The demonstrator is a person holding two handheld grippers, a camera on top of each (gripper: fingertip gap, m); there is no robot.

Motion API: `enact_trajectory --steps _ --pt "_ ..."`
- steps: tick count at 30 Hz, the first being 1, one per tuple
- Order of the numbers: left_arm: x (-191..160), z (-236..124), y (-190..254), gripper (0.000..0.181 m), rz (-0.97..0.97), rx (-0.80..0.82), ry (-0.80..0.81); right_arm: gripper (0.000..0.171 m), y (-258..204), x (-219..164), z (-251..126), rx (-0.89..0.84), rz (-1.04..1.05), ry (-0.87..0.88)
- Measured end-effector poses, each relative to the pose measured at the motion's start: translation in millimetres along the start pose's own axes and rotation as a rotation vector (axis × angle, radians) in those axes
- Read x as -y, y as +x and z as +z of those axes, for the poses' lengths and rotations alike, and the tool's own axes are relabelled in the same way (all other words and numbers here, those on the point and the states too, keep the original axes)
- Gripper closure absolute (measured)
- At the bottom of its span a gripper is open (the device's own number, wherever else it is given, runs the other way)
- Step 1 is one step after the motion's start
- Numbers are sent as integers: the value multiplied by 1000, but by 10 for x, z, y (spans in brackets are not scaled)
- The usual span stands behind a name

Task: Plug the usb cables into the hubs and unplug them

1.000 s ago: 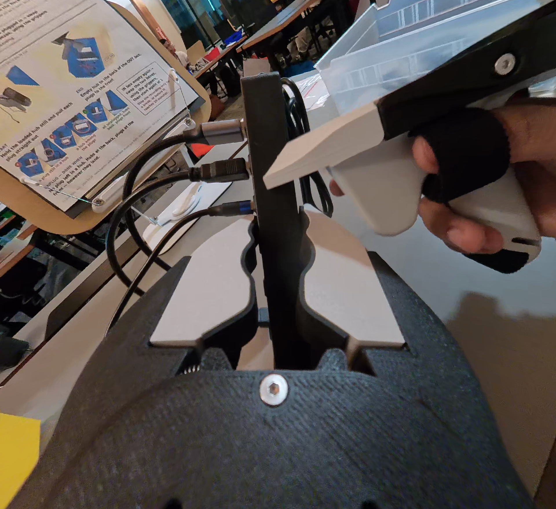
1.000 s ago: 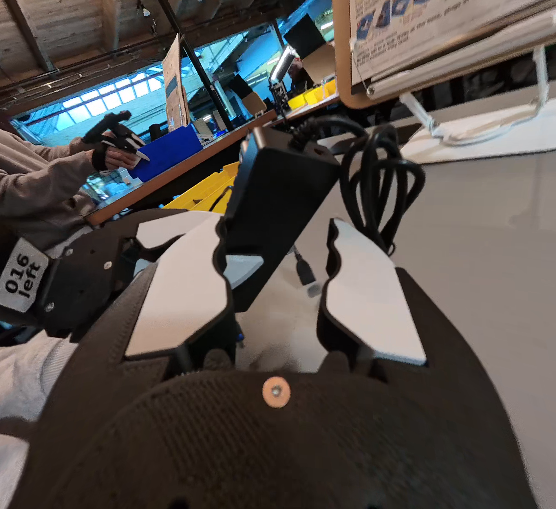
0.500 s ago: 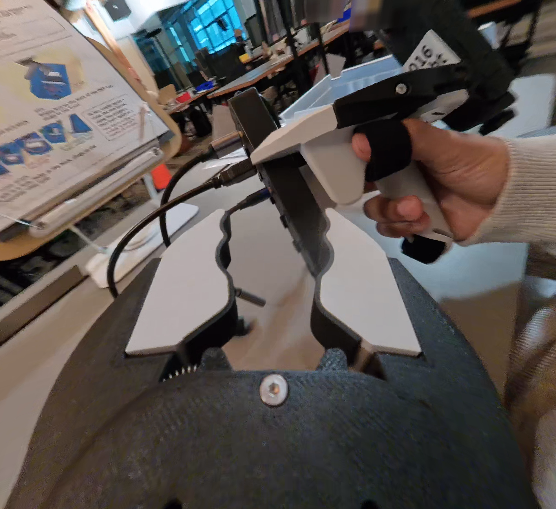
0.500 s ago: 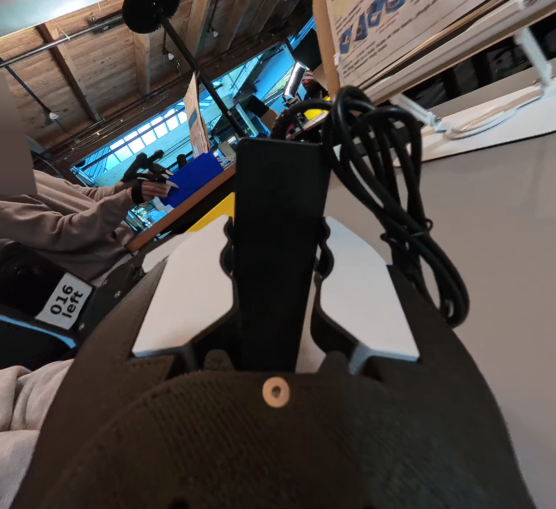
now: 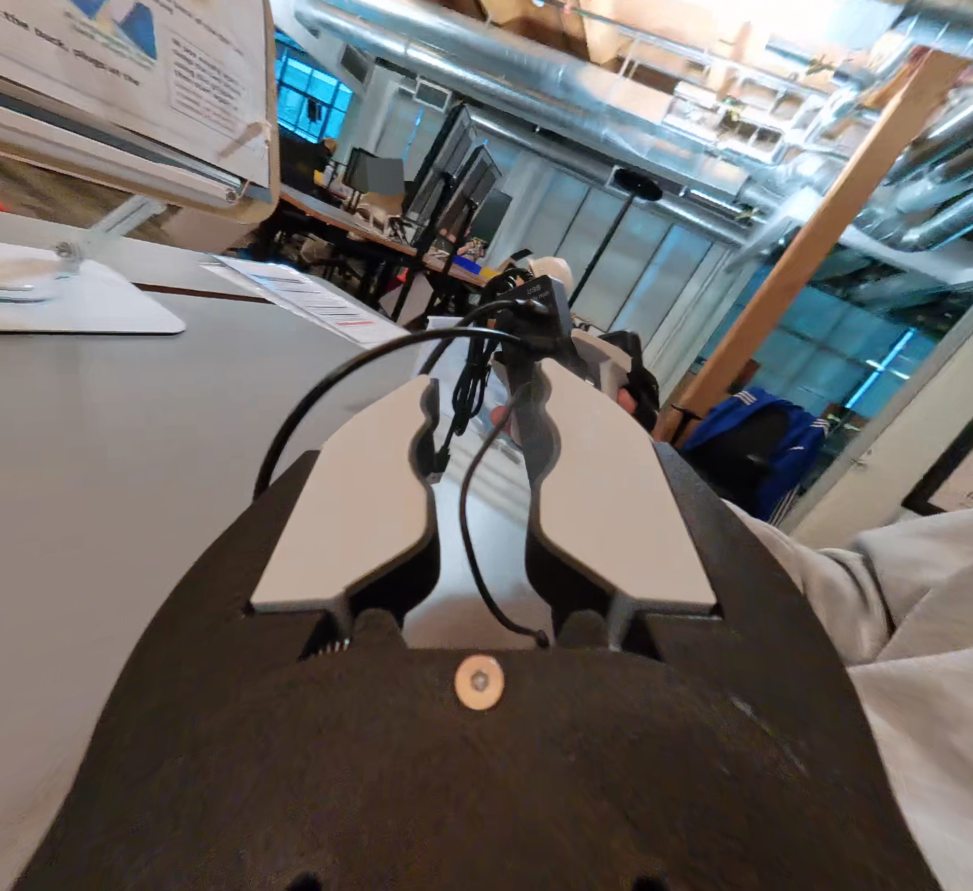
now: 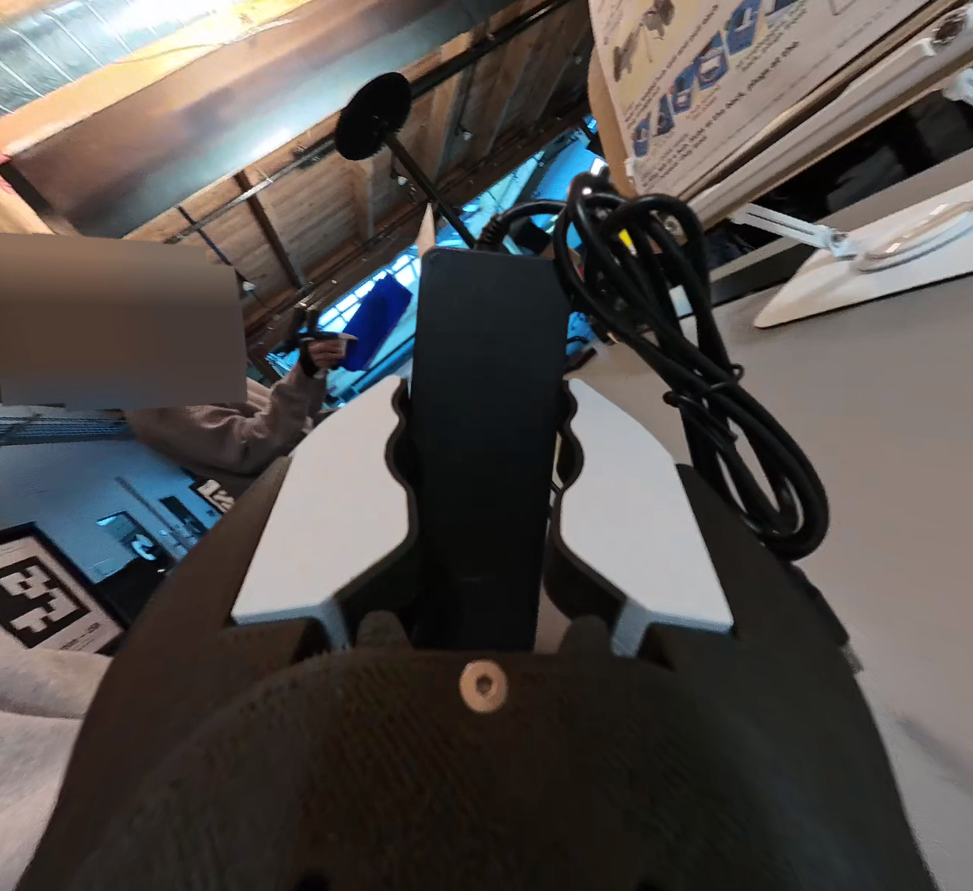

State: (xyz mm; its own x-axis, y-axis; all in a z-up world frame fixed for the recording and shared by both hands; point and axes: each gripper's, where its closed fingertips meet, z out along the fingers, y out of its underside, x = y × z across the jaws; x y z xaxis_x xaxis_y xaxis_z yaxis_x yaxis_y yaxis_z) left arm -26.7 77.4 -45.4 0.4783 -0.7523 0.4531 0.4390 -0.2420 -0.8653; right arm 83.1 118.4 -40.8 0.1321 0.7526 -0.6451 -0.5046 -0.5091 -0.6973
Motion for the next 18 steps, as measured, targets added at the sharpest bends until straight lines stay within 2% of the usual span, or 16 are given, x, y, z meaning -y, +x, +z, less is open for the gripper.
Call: enact_trajectory --steps 4,7,11,14,18 --pt "141 -78 -80 148 46 51 79 116 -113 45 -17 125 104 27" --pt "197 -171 -324 139 -62 92 128 115 -194 25 -8 188 138 13" --pt "23 -142 -562 137 -181 97 42 116 -353 -104 39 271 138 -58" --pt "-67 -141 -682 144 -221 169 27 115 -503 -175 49 366 182 -90" --pt "-356 26 -502 145 -236 88 -134 115 -646 -243 57 466 267 -106"
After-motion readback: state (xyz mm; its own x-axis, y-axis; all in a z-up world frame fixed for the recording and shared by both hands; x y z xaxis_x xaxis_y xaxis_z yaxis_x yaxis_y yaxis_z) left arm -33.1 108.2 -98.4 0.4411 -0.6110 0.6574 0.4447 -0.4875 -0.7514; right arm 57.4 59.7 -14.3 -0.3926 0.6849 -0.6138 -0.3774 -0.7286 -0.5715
